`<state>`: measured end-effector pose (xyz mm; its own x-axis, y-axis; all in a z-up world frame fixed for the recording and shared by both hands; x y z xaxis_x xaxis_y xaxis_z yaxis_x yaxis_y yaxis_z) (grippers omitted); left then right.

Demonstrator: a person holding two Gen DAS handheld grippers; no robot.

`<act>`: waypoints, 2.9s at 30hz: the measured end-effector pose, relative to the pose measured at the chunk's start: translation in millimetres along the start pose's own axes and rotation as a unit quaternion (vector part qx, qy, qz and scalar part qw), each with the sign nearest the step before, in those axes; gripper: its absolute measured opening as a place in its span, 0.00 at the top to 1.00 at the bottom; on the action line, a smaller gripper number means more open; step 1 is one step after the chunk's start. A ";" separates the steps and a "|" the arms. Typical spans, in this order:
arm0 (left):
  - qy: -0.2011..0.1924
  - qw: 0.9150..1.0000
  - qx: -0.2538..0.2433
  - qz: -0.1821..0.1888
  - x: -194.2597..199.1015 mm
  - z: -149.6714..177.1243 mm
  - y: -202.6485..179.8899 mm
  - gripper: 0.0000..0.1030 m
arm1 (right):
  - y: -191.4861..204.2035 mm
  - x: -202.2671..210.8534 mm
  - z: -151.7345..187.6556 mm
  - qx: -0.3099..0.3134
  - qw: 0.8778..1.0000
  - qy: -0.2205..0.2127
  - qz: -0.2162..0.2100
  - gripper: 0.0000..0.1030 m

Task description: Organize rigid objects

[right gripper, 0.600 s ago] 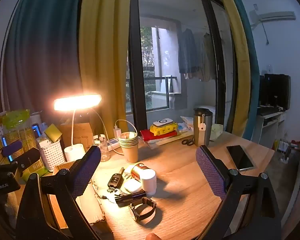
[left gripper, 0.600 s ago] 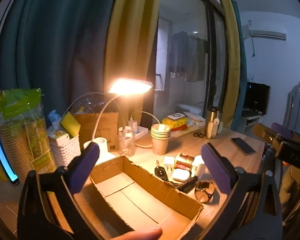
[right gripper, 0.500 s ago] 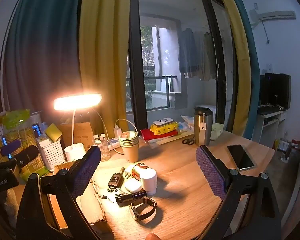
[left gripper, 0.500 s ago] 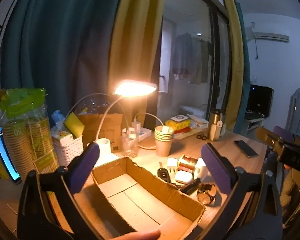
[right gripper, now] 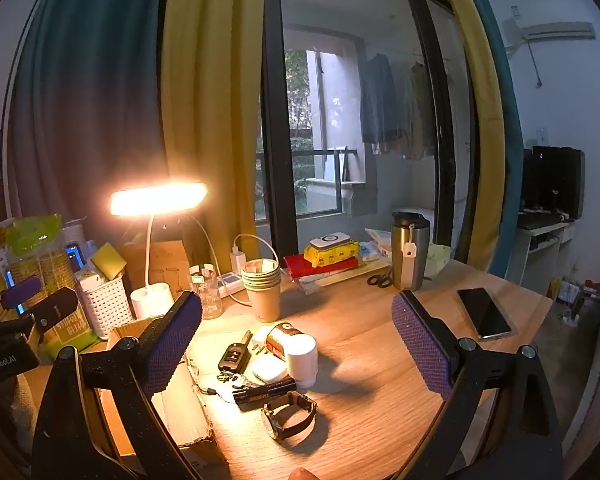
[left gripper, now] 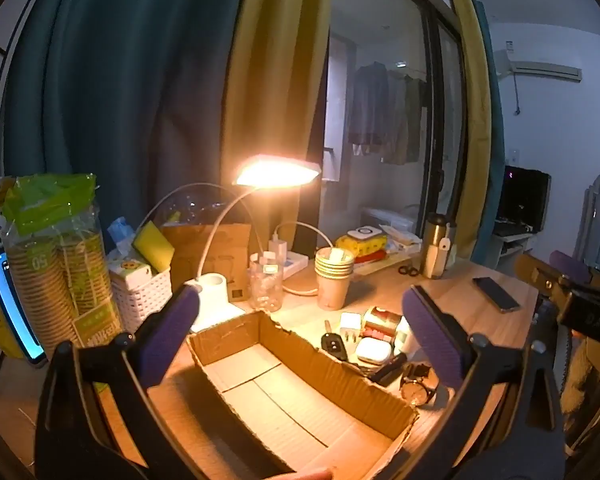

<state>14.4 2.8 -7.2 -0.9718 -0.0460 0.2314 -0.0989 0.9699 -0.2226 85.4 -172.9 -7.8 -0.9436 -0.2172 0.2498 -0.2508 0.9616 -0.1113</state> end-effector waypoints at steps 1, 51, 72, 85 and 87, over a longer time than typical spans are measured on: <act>0.001 1.000 0.001 0.000 -0.8 0.1 0.7 0.01 | 6.5 1.0 -2.8 0.004 1.000 0.000 0.002 0.05; 0.005 1.000 -0.005 -0.002 -2.8 -2.4 -1.4 0.01 | 13.2 2.2 -0.9 0.008 1.000 0.002 -0.004 0.05; 0.005 1.000 -0.006 -0.002 -2.7 -2.0 -1.9 0.01 | 14.4 2.3 -0.6 0.008 1.000 0.003 -0.004 0.05; 0.041 0.999 0.003 -0.002 -14.4 14.5 7.4 0.01 | 18.2 -13.7 12.0 0.017 0.999 0.034 -0.015 0.05; 0.059 0.998 0.004 -0.010 -21.3 22.0 10.9 0.01 | 20.1 -21.0 17.7 0.020 0.998 0.049 -0.017 0.05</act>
<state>29.2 9.1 -35.3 -0.9376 -0.0355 0.3460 -0.1197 0.9669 -0.2252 96.3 -152.0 -32.2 -0.9094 -0.2294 0.3471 -0.2917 0.9463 -0.1389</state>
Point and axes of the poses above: each gripper's, at about its wrist camera, not at the fingertips, and x roughly against the way its jaws point, y to its left, z to its underside, the point moved 2 cm from there along -x, roughly the way its jaws point, and after that the axes turned 9 degrees about x, right-handed, at the moved point
